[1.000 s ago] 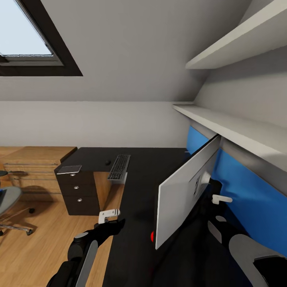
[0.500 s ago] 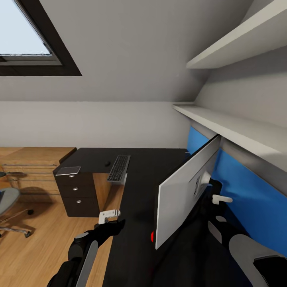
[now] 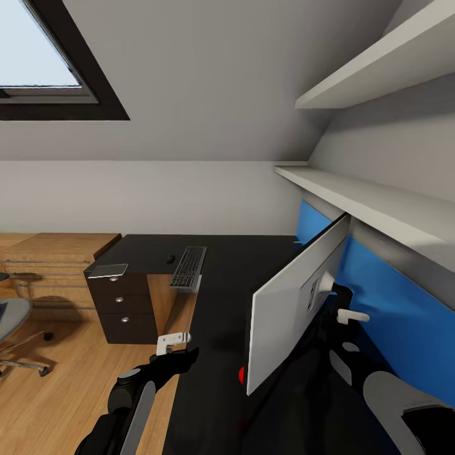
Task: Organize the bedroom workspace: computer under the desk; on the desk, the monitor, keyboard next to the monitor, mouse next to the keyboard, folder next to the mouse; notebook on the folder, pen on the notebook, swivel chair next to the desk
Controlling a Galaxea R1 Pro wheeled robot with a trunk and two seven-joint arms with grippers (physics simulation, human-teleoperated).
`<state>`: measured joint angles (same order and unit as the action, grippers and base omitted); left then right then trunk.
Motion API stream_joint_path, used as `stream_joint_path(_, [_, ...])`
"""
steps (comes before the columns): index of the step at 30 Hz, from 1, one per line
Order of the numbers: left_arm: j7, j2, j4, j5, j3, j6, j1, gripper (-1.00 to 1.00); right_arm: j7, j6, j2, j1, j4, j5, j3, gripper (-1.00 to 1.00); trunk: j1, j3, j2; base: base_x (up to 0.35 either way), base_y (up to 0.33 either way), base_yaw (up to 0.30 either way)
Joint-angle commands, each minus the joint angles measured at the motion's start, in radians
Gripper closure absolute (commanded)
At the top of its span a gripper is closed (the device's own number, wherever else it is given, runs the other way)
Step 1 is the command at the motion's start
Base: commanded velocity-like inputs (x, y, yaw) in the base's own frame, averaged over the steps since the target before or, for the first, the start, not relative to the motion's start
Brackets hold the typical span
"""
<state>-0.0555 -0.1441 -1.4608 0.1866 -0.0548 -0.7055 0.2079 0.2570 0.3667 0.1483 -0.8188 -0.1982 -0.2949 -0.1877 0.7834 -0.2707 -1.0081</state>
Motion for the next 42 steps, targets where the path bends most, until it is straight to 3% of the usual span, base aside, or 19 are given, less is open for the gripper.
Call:
stream_joint_path(1, [-0.006,0.0,-0.001,0.009,0.0,-0.005,0.001,-1.0,0.004,0.003,0.0,-0.001,0.0,-0.009,-0.009,-1.0,0.0,-0.001,-0.001,0.0,0.0,0.0])
stream_joint_path(16, [-0.006,0.0,-0.001,0.008,0.0,-0.005,0.001,-1.0,-0.001,0.003,0.0,0.0,0.0,-0.009,-0.009,-1.0,0.0,-0.001,-0.001,-0.027,0.0,0.0])
stream_joint_path(38, [-0.009,0.001,0.038,0.009,0.005,-0.002,0.001,-1.0,0.001,-0.004,-0.002,-0.002,-0.016,-0.011,-0.01,-1.0,0.0,-0.001,-0.001,-0.322,0.029,0.0])
stream_joint_path(42, [-0.009,0.002,0.047,0.007,0.006,0.0,0.001,-1.0,0.004,-0.079,-0.002,0.013,-0.162,-0.015,-0.007,-1.0,0.0,-0.001,-0.001,-0.303,0.122,0.0])
